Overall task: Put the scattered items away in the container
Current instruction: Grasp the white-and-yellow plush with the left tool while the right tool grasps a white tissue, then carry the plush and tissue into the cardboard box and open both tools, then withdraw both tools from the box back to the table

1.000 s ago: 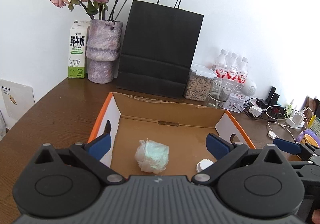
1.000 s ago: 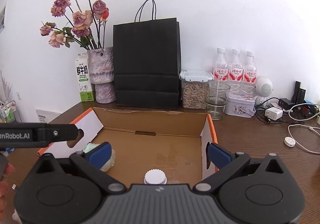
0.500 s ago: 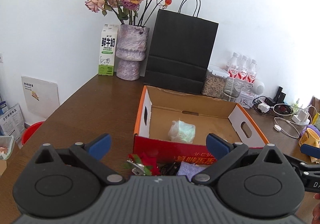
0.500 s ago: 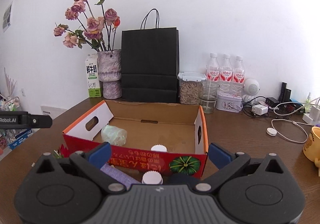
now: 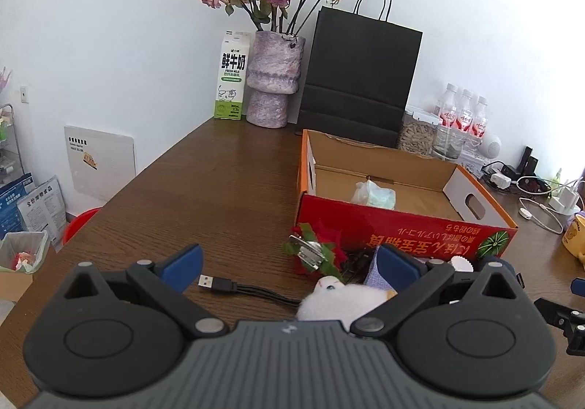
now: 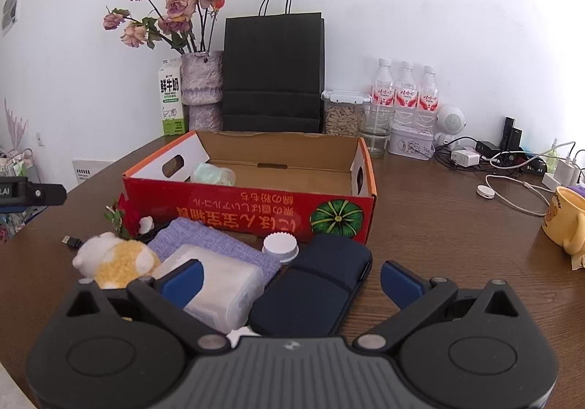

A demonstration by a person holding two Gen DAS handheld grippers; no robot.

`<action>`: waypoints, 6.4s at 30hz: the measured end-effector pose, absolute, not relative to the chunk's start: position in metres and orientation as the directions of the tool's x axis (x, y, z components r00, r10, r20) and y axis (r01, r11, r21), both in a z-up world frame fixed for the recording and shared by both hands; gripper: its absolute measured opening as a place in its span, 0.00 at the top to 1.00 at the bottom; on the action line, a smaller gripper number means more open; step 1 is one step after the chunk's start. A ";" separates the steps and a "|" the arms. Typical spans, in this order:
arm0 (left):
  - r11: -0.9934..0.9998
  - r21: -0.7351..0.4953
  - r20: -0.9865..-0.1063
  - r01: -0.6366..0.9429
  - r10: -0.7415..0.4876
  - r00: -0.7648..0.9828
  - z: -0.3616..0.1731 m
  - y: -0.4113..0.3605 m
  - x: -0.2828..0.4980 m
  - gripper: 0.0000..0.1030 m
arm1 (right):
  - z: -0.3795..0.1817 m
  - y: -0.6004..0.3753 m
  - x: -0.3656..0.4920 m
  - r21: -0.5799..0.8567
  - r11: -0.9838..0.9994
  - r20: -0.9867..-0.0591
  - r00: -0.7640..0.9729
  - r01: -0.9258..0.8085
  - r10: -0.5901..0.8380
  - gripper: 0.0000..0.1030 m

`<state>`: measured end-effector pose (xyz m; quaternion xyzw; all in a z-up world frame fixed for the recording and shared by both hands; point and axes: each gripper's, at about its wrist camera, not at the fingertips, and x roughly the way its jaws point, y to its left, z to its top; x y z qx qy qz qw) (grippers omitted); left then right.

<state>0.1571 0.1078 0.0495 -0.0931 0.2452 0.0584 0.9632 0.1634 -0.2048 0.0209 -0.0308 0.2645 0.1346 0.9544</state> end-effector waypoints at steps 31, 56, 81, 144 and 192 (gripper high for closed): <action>0.987 -0.142 -0.522 -0.075 -0.011 0.853 0.015 0.068 0.123 0.00 | -0.025 -0.196 0.151 0.042 0.943 -0.583 0.758 -0.330 0.291 0.45; 0.998 -0.067 -0.628 -0.019 -0.027 0.778 -0.005 0.019 0.169 0.00 | -0.007 -0.221 0.135 0.120 0.936 -0.470 0.811 -0.331 0.348 0.82; 0.993 -0.107 -0.626 -0.043 -0.033 0.779 -0.009 0.025 0.164 0.52 | -0.011 -0.226 0.137 0.144 0.932 -0.473 0.805 -0.332 0.360 0.82; 0.997 0.002 -0.474 -0.081 0.072 0.877 0.029 0.020 0.405 0.00 | 0.008 -0.171 0.405 0.070 0.949 -0.446 0.841 -0.309 0.307 0.12; 1.000 -0.023 -0.380 -0.018 0.008 0.925 0.078 0.019 0.298 0.00 | 0.057 -0.189 0.293 0.027 0.953 -0.330 0.897 -0.301 0.293 0.00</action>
